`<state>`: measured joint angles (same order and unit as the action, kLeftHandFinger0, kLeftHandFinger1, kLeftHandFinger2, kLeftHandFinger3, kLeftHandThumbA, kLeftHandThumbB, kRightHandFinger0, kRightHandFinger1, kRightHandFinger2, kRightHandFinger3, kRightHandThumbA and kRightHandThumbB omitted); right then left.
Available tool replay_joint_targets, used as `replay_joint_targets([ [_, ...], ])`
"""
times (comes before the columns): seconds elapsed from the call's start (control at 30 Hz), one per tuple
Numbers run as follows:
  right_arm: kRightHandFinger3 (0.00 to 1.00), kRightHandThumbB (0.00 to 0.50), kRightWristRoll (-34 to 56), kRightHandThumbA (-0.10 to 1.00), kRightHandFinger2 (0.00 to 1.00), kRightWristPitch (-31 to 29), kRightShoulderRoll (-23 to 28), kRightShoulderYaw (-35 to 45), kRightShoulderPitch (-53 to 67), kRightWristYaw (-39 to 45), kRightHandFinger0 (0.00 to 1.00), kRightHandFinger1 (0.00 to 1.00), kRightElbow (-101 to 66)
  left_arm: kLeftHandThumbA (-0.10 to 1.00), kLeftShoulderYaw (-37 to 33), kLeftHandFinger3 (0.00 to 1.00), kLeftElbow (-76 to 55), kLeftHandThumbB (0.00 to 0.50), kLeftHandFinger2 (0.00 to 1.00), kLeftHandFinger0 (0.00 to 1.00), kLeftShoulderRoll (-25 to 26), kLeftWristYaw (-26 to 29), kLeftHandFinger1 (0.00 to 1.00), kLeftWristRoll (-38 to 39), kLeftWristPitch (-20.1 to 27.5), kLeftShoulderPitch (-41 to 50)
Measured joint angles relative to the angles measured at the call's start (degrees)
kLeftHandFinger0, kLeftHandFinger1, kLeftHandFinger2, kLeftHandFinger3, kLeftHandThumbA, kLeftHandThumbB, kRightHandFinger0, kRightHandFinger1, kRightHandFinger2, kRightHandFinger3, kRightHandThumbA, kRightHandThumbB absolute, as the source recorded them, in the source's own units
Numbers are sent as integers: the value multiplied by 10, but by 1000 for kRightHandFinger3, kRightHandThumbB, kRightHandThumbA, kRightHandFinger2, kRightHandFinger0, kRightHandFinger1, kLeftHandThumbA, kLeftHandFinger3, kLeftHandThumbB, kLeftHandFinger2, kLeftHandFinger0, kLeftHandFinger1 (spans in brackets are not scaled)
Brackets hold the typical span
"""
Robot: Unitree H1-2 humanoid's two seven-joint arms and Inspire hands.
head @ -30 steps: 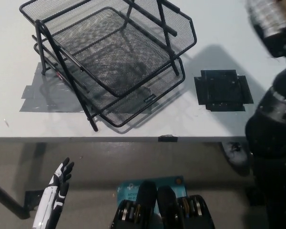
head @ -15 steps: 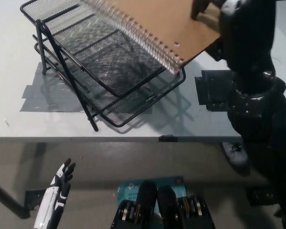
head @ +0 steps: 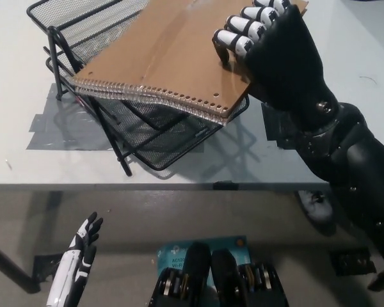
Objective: A person hands a notebook to the robot and the robot grabs it with its right hand and places it in the file tray kept in the centre of the desk infront of it.
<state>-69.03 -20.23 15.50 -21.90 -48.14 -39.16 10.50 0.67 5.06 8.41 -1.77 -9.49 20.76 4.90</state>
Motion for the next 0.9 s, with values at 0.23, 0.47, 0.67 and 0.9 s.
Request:
replay_joint_targets([
  [0.23, 57, 0, -12, 804, 1, 0, 1, 1, -2, -22, 0, 0, 24, 1000, -1, 1000, 0, 333, 1000, 1000, 0, 0, 1000, -1, 1, 0],
  [0.47, 178, 0, -13, 844, 70, 0, 0, 11, -2, -50, 0, 0, 42, 1000, -1, 1000, 0, 323, 1000, 1000, 0, 0, 1000, -2, 1, 0],
  [0.67, 180, 0, -5, 791, 48, 5, -15, 34, -2, -52, 0, 0, 42, 1000, -1, 1000, 2, 331, 1000, 1000, 0, 0, 1000, -2, 3, -1],
  [0.9, 357, 0, 13, 613, 47, 16, -46, 57, -1, -53, 0, 0, 45, 1000, -2, 1000, 2, 328, 1000, 1000, 0, 0, 1000, -3, 3, 0],
])
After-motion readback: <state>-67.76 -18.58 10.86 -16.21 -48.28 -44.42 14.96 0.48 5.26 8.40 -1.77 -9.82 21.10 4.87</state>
